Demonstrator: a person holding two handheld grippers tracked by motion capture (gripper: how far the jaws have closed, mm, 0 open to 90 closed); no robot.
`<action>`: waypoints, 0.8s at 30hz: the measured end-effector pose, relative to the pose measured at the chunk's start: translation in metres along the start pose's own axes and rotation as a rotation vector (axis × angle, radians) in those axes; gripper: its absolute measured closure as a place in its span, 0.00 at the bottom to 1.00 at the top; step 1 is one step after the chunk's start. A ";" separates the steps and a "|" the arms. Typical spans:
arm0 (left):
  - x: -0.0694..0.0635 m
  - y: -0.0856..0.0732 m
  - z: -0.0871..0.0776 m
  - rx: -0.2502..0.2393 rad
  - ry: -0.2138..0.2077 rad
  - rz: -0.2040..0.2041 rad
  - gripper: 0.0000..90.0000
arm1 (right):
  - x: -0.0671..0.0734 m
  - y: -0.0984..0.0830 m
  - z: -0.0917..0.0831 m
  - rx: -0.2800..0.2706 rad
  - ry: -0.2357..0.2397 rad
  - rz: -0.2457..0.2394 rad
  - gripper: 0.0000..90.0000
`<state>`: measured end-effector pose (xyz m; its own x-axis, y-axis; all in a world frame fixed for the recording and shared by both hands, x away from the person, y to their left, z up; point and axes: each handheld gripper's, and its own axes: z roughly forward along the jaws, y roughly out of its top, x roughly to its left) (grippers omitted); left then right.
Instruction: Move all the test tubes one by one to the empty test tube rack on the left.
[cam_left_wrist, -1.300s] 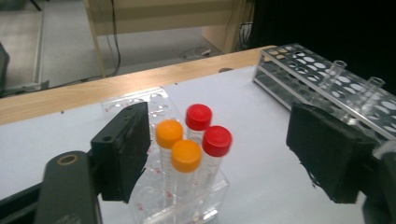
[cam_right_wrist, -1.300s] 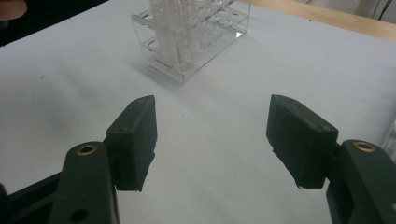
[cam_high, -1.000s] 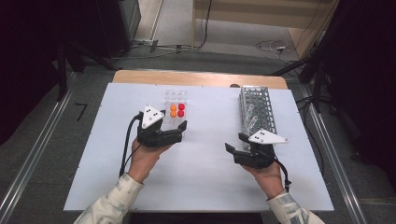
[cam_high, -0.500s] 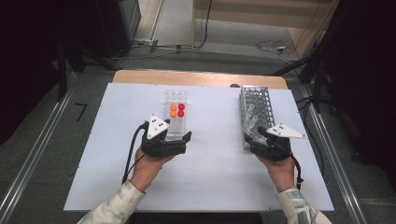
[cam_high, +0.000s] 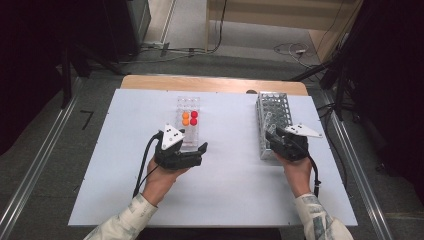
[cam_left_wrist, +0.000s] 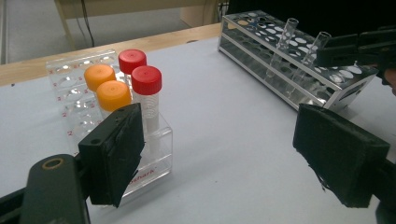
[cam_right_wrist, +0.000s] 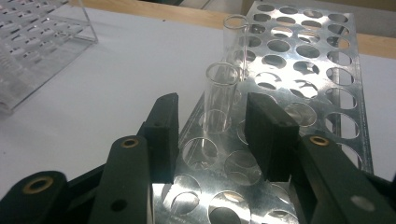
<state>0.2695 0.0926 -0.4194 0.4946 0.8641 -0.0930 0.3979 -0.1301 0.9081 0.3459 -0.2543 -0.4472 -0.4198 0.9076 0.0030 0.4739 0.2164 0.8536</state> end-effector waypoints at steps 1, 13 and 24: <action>0.000 0.000 0.000 0.000 0.000 0.000 0.19 | 0.000 0.000 0.002 0.004 -0.005 0.003 0.60; 0.000 0.000 0.000 0.001 -0.005 0.000 0.19 | -0.001 0.001 0.012 0.003 -0.023 0.005 0.71; -0.002 -0.001 0.001 0.001 -0.007 -0.001 0.19 | 0.001 0.002 0.014 -0.006 -0.045 -0.019 0.81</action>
<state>0.2693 0.0908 -0.4202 0.4997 0.8608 -0.0963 0.3993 -0.1303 0.9075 0.3573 -0.2474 -0.4531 -0.3936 0.9185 -0.0368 0.4615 0.2321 0.8562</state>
